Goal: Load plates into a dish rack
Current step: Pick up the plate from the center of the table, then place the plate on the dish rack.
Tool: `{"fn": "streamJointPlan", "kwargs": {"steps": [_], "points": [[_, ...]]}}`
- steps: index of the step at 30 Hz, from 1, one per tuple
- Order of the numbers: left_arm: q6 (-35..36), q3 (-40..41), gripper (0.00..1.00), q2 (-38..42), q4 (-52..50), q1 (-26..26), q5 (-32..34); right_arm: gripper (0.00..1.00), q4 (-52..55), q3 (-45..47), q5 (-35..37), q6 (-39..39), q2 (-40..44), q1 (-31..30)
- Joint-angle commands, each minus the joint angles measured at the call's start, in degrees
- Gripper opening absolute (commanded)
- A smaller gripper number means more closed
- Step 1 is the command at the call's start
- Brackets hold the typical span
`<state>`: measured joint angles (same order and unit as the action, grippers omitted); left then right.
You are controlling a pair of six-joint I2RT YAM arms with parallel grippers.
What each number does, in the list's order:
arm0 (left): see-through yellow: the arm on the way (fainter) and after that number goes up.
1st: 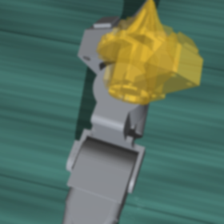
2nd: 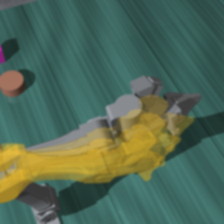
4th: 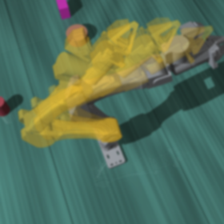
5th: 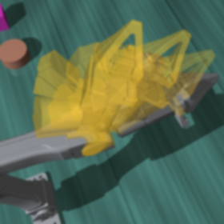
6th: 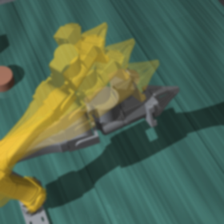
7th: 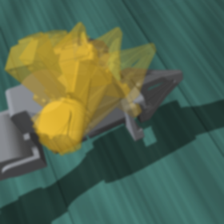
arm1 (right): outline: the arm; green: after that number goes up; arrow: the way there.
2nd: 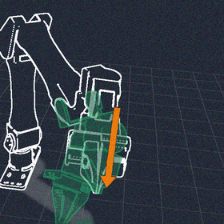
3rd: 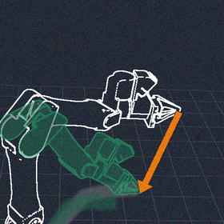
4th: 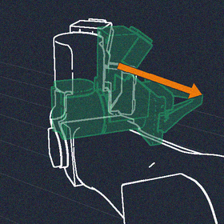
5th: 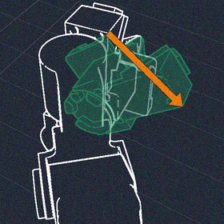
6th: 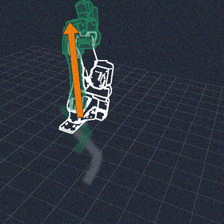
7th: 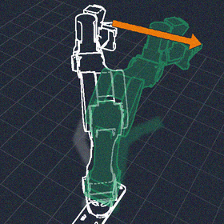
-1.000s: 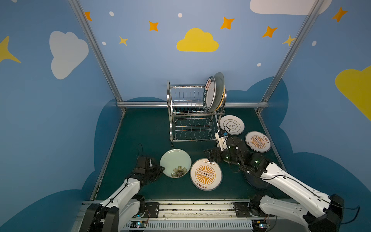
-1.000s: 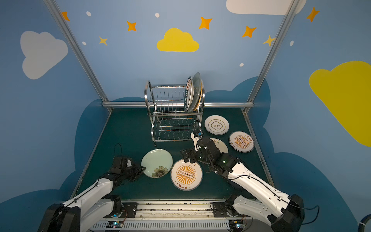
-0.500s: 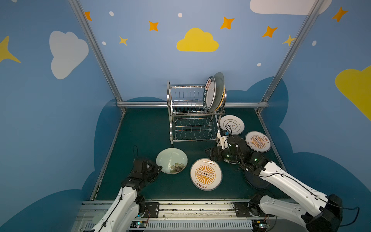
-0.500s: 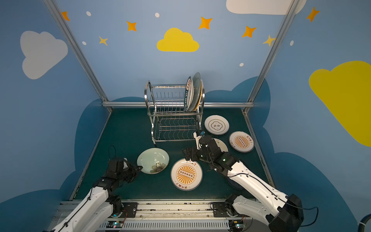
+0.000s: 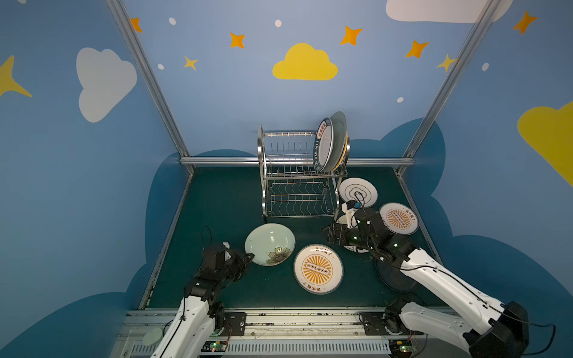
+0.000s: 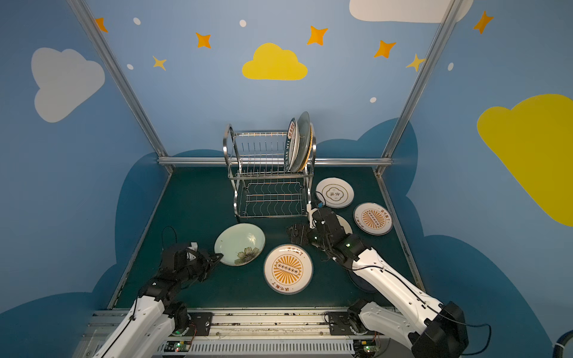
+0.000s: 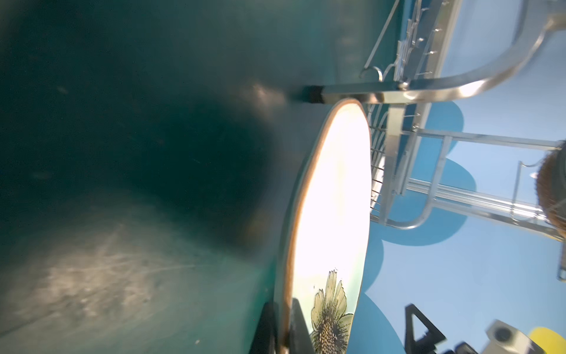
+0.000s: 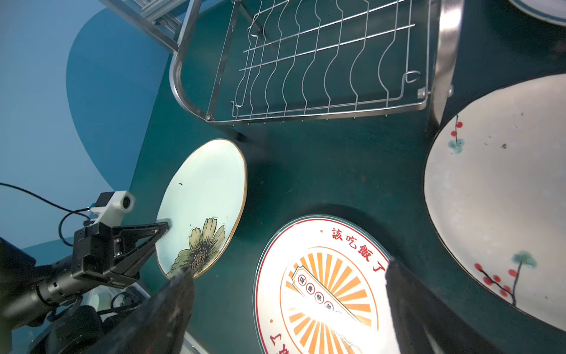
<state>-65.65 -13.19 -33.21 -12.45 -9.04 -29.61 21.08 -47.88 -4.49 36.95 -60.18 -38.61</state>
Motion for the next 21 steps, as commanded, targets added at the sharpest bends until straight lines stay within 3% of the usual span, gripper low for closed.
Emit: {"fn": "streamJointPlan", "kwargs": {"steps": [1,15,18,21], "points": [[-2.81,-4.5,0.04,0.72,11.97,-1.25,-4.97,0.95,-2.59,1.36,-2.96,2.87,0.0,0.81],[-3.37,-13.31,0.04,-9.97,21.6,-16.93,5.17,0.9,-9.92,0.75,-17.1,14.34,-5.21,0.6],[-3.21,-14.35,0.04,-12.45,23.76,-19.15,6.38,0.83,-9.3,0.28,-17.25,16.2,-6.44,0.55],[-2.92,-15.27,0.04,-14.05,24.43,-20.6,7.6,0.69,-8.09,-0.43,-17.85,17.69,-7.12,0.29]]}}
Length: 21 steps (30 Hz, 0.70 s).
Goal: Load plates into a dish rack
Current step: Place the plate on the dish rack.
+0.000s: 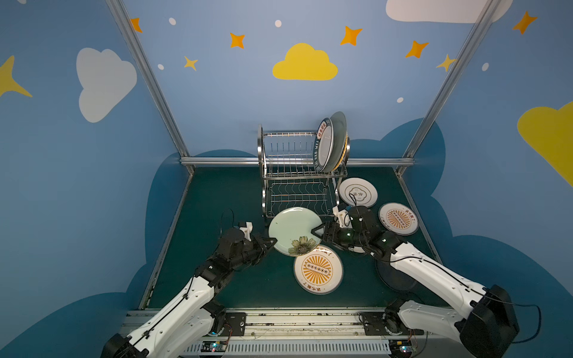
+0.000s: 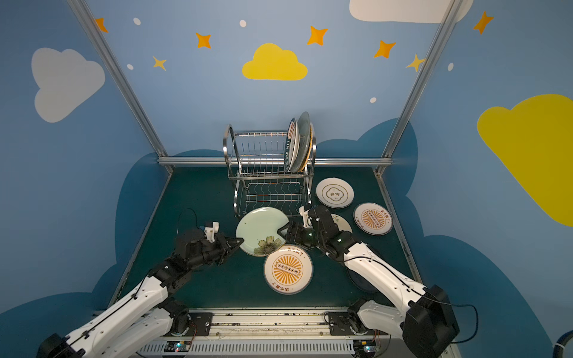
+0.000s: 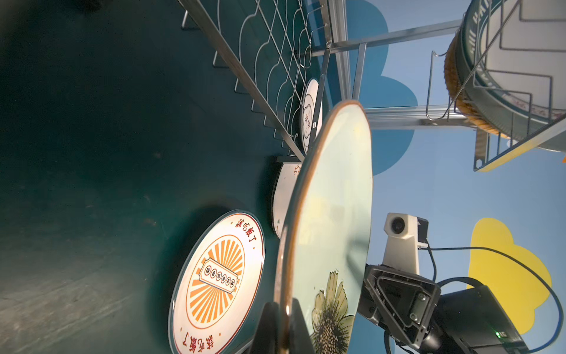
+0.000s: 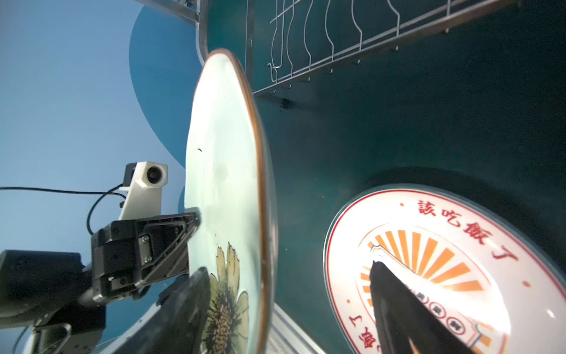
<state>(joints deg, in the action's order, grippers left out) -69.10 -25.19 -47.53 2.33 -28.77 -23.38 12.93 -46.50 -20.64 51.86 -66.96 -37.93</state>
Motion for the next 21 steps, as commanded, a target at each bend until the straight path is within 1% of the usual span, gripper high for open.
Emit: {"fn": "streamJointPlan", "kwargs": {"steps": [1,3,4,5,9,13,21], "points": [[0.63,-3.43,0.04,-0.09,9.79,-1.09,1.7,0.64,0.76,-2.13,-1.79,3.34,-0.43,-0.47],[0.86,-3.71,0.04,-0.74,9.95,-1.45,2.31,0.58,2.07,-2.56,-1.94,4.08,-0.37,-0.58],[1.01,-3.85,0.04,-1.1,10.04,-1.63,2.56,0.51,2.75,-2.64,-1.81,4.74,-0.28,-0.65],[1.08,-4.06,0.04,-1.45,9.98,-1.72,2.7,0.48,2.9,-2.5,-1.53,5.28,-0.06,-0.65],[1.24,-4.35,0.04,-2.85,10.66,-2.08,2.99,0.38,2.54,-0.85,0.48,8.17,1.45,-0.83],[1.33,-4.43,0.04,-3.55,11.03,-2.27,3.03,0.28,3.17,-0.06,1.78,9.39,2.52,-0.83],[1.12,-4.6,0.04,-4.23,11.58,-2.43,3.09,0.21,4.92,0.06,4.01,11.33,2.06,-1.0]]}}
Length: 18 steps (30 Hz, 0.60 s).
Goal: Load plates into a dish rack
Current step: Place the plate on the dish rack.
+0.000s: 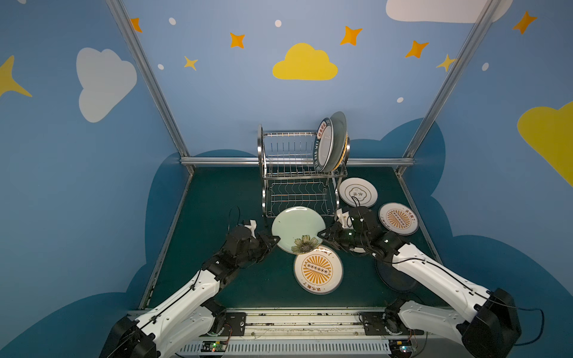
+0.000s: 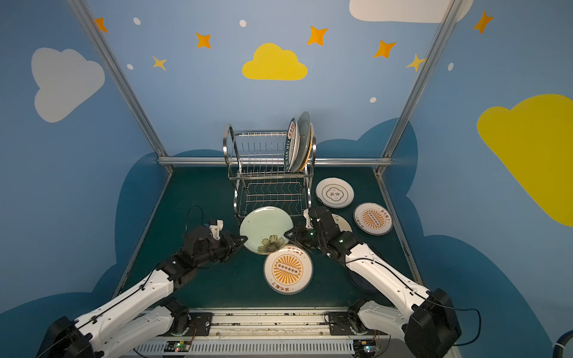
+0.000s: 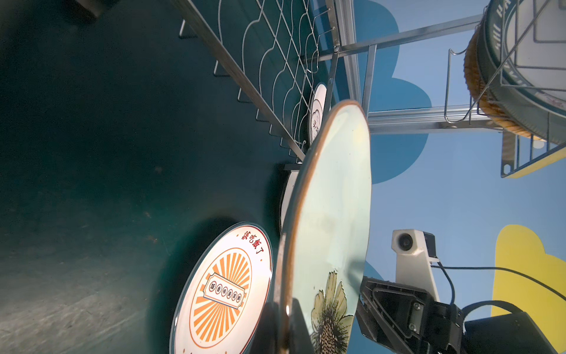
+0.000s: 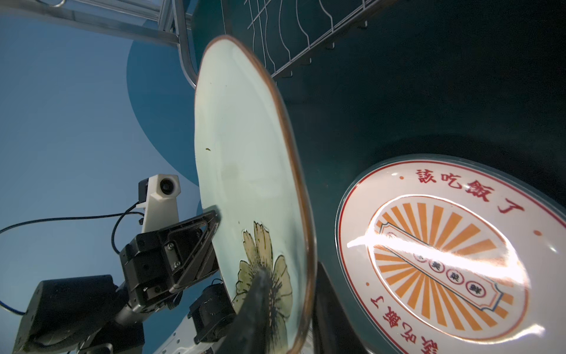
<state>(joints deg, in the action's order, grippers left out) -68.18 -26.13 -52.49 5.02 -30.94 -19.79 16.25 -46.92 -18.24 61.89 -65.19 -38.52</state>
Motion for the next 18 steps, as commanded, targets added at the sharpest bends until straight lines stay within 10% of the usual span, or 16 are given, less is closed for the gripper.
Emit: {"fn": "streamJointPlan", "kwargs": {"steps": [1,18], "points": [[0.07,-3.66,0.04,0.68,9.06,-0.27,-0.4,0.21,1.6,0.3,1.8,1.45,-0.06,-0.41],[-0.53,-4.0,0.04,-0.25,9.57,-0.31,-0.2,0.13,0.73,0.31,5.57,3.36,-1.98,-2.61]]}}
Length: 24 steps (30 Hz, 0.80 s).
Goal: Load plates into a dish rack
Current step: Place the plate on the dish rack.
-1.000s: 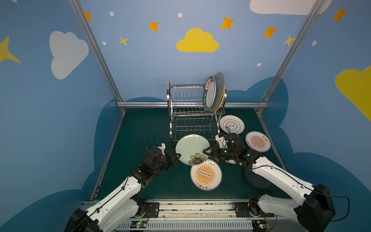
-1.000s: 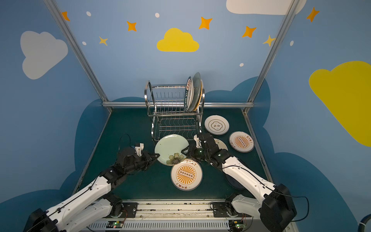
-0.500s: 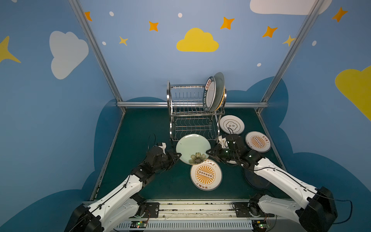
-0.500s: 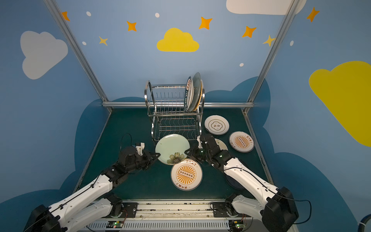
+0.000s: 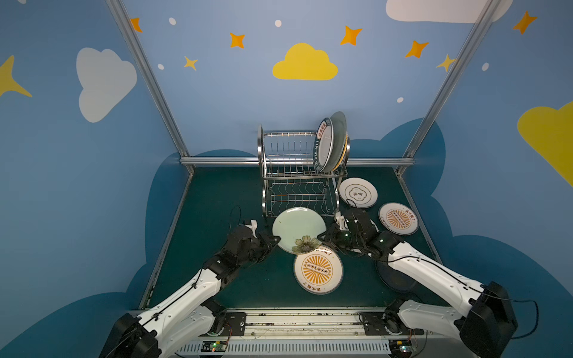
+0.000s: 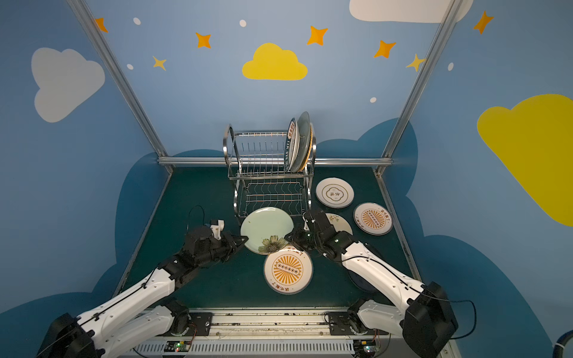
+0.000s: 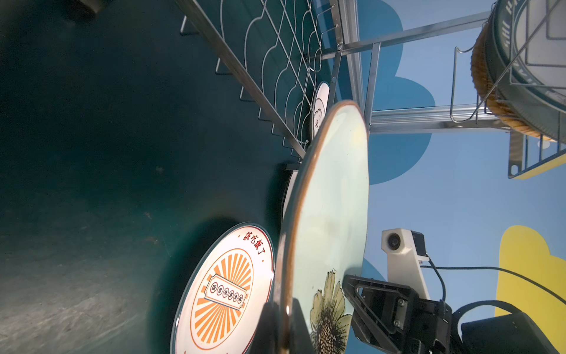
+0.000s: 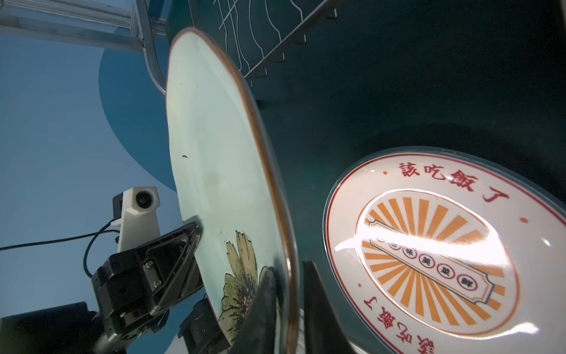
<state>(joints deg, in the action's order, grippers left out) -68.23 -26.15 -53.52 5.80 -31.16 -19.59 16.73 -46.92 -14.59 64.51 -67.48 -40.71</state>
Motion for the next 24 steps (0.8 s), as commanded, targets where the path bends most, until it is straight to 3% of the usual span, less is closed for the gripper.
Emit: {"fn": "streamJointPlan", "kwargs": {"steps": [1,5,11,12,16,18,21,24], "points": [[-0.54,-3.99,0.04,0.62,8.87,-0.22,-0.53,0.12,-0.06,0.48,2.02,1.0,0.33,-0.44],[-0.67,-4.08,0.04,0.33,9.21,-0.11,-0.79,0.01,-1.12,0.94,2.63,1.79,0.27,-0.86],[0.26,-4.52,0.05,0.26,7.18,-0.14,-0.49,0.0,-0.86,1.68,5.38,3.01,3.29,-1.3],[0.6,-4.52,0.13,0.6,6.43,-0.13,-0.14,0.0,0.4,1.41,6.64,3.18,4.31,-1.38],[2.36,-4.52,0.62,2.2,2.91,0.11,1.02,0.0,10.48,-2.58,13.31,1.72,7.68,-2.11],[3.33,-4.61,0.81,3.59,0.6,0.44,2.18,0.0,15.1,-5.34,16.13,0.42,8.76,-2.82],[5.11,-4.65,1.0,6.55,-2.88,1.09,4.93,0.0,20.14,-9.57,19.06,-1.69,9.8,-4.15],[8.46,-5.76,1.0,10.43,-7.96,2.81,5.83,0.0,22.05,-13.08,20.62,-5.18,10.91,-6.05]]}}
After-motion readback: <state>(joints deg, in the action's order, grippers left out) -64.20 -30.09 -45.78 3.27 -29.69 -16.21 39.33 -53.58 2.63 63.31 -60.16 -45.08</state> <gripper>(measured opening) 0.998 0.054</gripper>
